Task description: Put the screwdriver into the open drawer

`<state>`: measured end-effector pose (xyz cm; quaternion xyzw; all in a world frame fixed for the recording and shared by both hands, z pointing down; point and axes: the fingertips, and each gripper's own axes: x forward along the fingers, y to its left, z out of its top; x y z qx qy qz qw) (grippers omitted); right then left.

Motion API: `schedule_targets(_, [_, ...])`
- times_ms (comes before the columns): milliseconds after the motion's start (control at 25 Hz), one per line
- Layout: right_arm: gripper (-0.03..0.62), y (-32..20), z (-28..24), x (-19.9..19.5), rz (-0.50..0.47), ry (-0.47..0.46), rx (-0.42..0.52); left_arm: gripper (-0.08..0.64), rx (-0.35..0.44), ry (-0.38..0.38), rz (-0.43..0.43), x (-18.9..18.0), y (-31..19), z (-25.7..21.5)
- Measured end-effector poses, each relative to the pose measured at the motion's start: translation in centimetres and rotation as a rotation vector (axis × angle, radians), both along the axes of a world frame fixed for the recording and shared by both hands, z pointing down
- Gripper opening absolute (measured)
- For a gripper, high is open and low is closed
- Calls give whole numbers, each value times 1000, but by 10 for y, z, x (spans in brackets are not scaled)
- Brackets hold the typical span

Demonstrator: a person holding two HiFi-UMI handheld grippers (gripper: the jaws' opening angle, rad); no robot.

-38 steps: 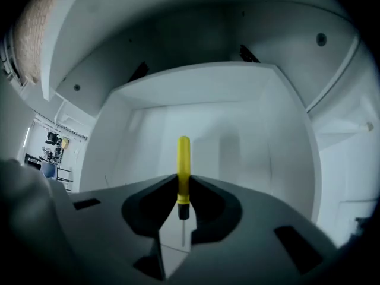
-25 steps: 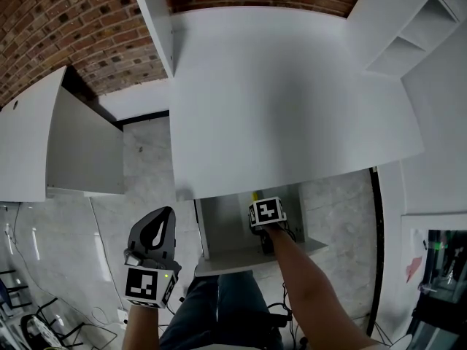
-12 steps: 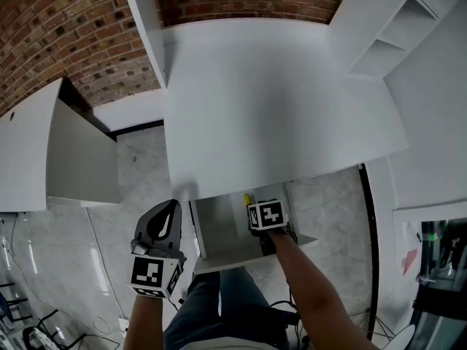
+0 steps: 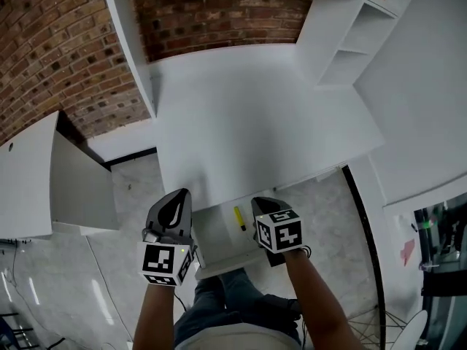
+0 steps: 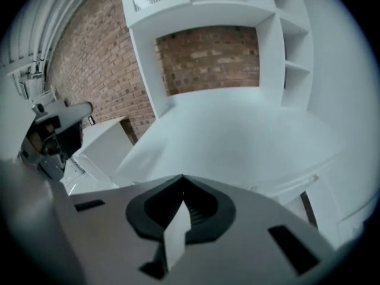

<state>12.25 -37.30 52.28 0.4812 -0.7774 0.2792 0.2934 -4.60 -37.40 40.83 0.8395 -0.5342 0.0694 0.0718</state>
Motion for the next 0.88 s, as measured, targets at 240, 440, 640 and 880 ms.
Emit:
schedule_targets(240, [12,5,-116,-4,-63,5,322,12,97,1,37,15,-8,-44])
schedule_targets(440, [11,10,-188,2,-21,-62,579,12,161,-7,59,21,-9,-72])
schedule_targets(640, [11,18,-239,2,-13,-192,710,12,214,-9,67,23,-10,-97])
schedule_targets(880, [9,29,-264,-1,-35,-150,798,12,257,-6,74,25,-3,-114])
